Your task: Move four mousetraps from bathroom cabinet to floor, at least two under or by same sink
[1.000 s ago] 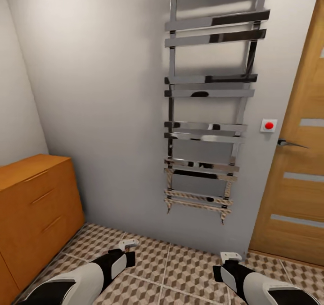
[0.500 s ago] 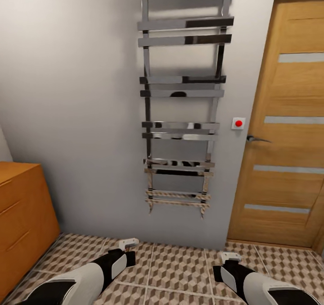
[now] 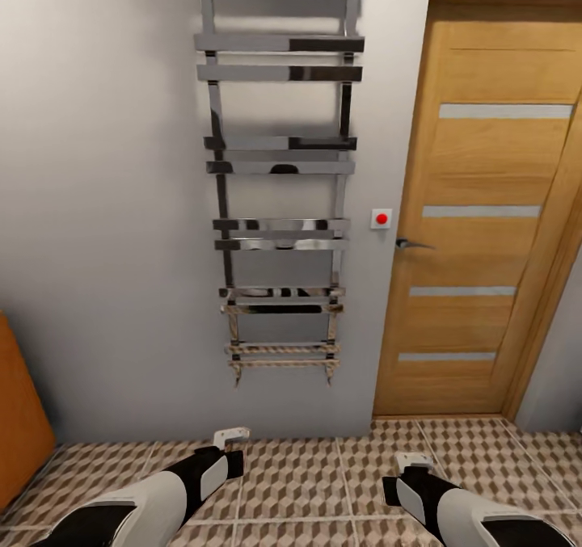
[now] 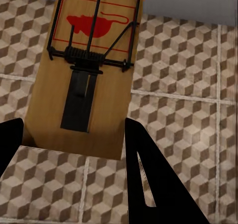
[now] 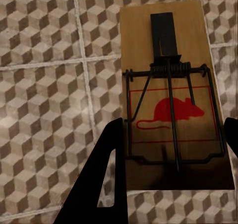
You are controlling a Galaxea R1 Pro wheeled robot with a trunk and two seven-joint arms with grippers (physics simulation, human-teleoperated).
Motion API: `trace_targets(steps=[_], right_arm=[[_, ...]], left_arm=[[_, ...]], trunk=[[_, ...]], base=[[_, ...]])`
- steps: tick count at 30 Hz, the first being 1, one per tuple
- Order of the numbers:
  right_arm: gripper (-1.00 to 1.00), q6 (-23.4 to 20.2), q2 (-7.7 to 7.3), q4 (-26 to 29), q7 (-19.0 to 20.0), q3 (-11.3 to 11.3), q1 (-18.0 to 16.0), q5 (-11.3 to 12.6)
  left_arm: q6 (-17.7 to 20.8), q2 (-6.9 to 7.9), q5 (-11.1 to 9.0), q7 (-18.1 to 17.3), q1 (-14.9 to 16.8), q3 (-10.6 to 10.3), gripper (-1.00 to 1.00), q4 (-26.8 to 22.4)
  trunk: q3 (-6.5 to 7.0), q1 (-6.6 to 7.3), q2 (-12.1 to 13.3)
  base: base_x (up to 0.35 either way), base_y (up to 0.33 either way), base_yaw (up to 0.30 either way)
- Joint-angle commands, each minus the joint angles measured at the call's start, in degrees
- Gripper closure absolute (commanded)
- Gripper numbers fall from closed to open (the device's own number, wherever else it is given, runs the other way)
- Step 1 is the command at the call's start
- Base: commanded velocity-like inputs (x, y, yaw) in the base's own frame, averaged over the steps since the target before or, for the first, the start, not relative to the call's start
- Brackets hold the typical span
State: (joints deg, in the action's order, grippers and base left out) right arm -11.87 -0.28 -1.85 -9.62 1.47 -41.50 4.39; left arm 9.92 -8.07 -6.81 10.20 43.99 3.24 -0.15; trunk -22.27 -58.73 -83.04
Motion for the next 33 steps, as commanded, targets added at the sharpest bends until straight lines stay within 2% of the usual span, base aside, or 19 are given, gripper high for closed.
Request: trace_targets(steps=[1, 33], right_arm=[[1.00, 0.0, 0.01, -0.1, -0.1, 0.2, -0.1, 0.4], [1.00, -0.1, -0.07, -0.1, -0.2, 0.1, -0.1, 0.5]], left_arm=[[0.2, -0.01, -0.2, 0.2, 0.0, 0.3, 1.00, 0.0], [0.2, -0.01, -0.2, 0.2, 0.0, 0.3, 1.00, 0.0]], trunk=[[-0.07, 0.00, 0.0], [-0.07, 0.00, 0.0]], base=[[0.000, 0.000, -0.299], [0.000, 0.000, -0.299]])
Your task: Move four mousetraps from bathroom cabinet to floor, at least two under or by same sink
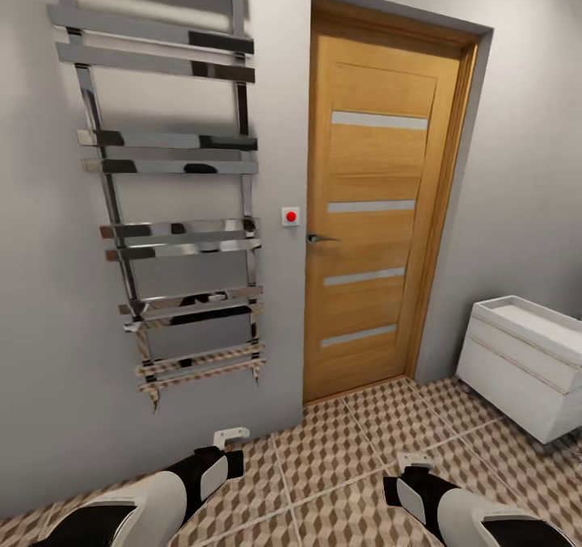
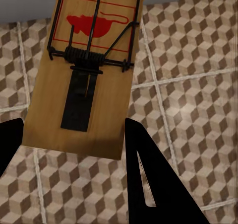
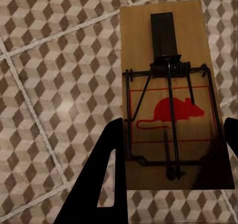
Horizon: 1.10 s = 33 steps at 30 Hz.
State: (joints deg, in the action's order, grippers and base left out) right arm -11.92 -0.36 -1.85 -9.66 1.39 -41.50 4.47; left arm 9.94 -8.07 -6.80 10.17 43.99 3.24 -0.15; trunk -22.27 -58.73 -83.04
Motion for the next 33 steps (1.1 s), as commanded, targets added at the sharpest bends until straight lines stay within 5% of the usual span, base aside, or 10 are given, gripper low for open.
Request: trace_targets(steps=[1, 33], right_arm=[[1.00, 0.0, 0.01, -0.1, -0.1, 0.2, -0.1, 0.5], [1.00, 0.0, 0.01, -0.1, -0.2, 0.1, -0.1, 0.5]], left_arm=[[0.2, -0.01, -0.2, 0.2, 0.0, 0.3, 1.00, 0.0], [0.2, -0.26, -0.1, 0.2, 0.0, 0.3, 1.00, 0.0]], trunk=[[-0.07, 0.00, 0.0], [-0.07, 0.00, 0.0]], base=[[0.000, 0.000, -0.299], [0.000, 0.000, -0.299]])
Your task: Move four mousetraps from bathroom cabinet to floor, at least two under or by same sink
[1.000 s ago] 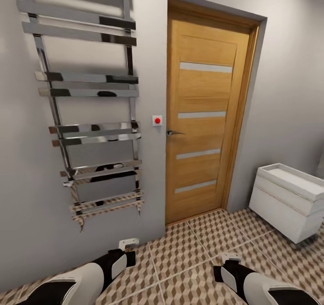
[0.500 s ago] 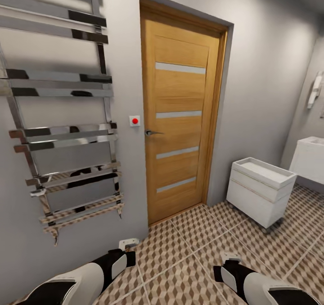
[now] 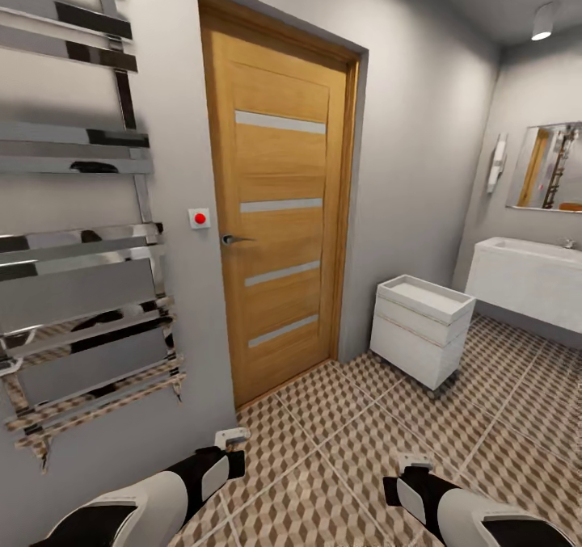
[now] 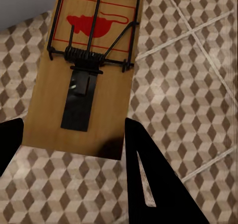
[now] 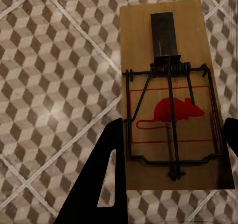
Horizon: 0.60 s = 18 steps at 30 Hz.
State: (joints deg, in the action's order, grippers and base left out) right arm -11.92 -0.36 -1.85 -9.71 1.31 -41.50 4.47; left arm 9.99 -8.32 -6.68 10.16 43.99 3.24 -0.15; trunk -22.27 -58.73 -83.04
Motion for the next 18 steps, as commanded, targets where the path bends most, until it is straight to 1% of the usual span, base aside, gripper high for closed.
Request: trace_targets(steps=[1, 18], right_arm=[[1.00, 0.0, 0.01, -0.1, -0.1, 0.2, -0.1, 0.5], [1.00, 0.0, 0.02, -0.1, -0.1, 0.2, -0.1, 0.5]], left_arm=[[0.2, -0.10, -0.2, 0.2, 0.0, 0.3, 1.00, 0.0], [0.2, -0.29, -0.2, 0.2, 0.0, 0.3, 1.00, 0.0]], trunk=[[-0.07, 0.00, 0.0], [-0.07, 0.00, 0.0]], base=[[0.000, 0.000, -0.299], [0.000, 0.000, -0.299]])
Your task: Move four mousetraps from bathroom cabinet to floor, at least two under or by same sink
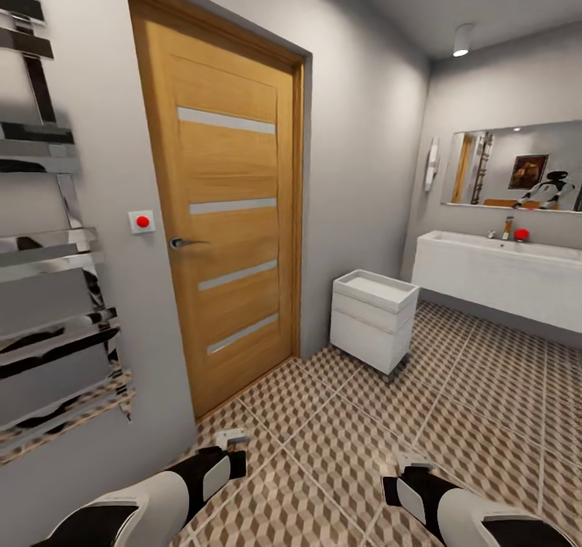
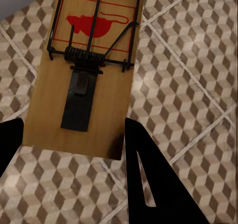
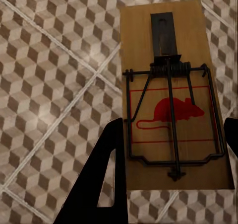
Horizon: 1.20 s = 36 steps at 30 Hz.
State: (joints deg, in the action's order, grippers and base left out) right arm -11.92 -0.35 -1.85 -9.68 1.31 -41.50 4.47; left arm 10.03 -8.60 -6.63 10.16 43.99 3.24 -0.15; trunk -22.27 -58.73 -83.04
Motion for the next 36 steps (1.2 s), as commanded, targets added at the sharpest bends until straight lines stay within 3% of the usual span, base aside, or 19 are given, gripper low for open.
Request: trace_targets(steps=[1, 36], right_arm=[[1.00, 0.0, 0.01, -0.1, -0.1, 0.2, -0.1, 0.5], [1.00, 0.0, 0.00, -0.1, -0.1, 0.2, -0.1, 0.5]], left_arm=[[0.2, -0.01, -0.2, 0.2, 0.0, 0.3, 1.00, 0.0], [0.2, -0.10, -0.2, 0.2, 0.0, 0.3, 1.00, 0.0]], trunk=[[-0.07, 0.00, 0.0], [-0.07, 0.00, 0.0]], base=[[0.000, 0.000, -0.299], [0.000, 0.000, -0.299]])
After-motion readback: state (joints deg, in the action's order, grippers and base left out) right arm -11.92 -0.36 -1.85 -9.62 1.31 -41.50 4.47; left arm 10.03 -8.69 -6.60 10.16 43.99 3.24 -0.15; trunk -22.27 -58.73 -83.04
